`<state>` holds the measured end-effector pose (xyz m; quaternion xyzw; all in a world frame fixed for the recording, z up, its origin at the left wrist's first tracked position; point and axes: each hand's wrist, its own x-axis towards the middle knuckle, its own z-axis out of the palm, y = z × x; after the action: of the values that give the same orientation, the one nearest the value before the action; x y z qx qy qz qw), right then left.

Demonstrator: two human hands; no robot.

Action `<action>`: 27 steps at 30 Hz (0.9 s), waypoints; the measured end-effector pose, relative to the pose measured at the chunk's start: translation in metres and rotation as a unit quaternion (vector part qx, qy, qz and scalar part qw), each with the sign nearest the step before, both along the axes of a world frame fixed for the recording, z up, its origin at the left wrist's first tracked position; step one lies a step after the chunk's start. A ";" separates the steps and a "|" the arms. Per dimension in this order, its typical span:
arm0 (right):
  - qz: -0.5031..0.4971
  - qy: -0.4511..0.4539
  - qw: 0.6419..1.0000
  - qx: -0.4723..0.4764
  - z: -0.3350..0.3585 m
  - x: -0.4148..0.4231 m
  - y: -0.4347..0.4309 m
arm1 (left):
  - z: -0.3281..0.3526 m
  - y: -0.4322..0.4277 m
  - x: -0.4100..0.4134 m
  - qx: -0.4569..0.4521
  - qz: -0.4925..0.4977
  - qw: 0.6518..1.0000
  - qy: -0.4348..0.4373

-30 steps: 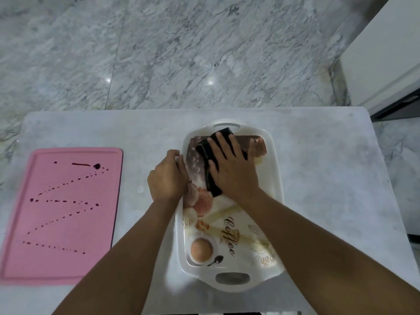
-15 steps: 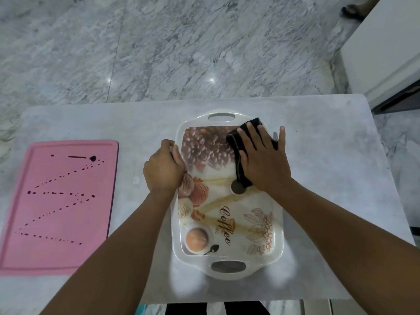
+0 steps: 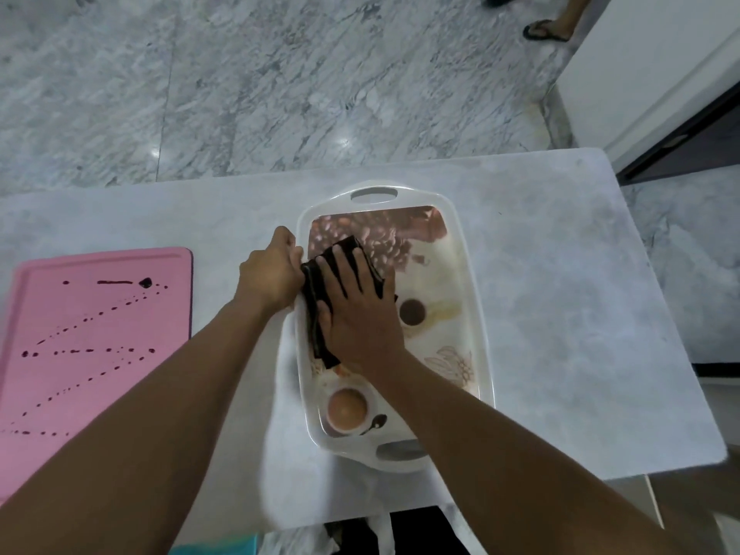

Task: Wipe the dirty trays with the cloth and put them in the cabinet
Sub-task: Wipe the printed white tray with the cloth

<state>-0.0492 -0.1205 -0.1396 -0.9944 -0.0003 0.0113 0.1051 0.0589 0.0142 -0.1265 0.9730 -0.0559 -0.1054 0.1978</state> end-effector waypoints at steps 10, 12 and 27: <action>-0.029 0.032 0.996 -0.079 0.010 -0.028 -0.070 | 0.001 -0.004 -0.002 0.011 0.010 0.999 0.037; -0.050 0.044 0.991 -0.114 0.016 -0.039 -0.098 | 0.003 -0.006 -0.004 0.014 0.010 0.999 0.033; -0.055 0.028 0.987 -0.148 0.017 -0.053 -0.114 | 0.000 0.011 -0.111 -0.004 -0.075 0.995 -0.066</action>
<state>-0.1019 -0.2347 -0.1224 -0.9968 0.0586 0.0328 -0.0430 -0.0522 0.0251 -0.1266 0.9701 -0.1423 -0.0553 0.1887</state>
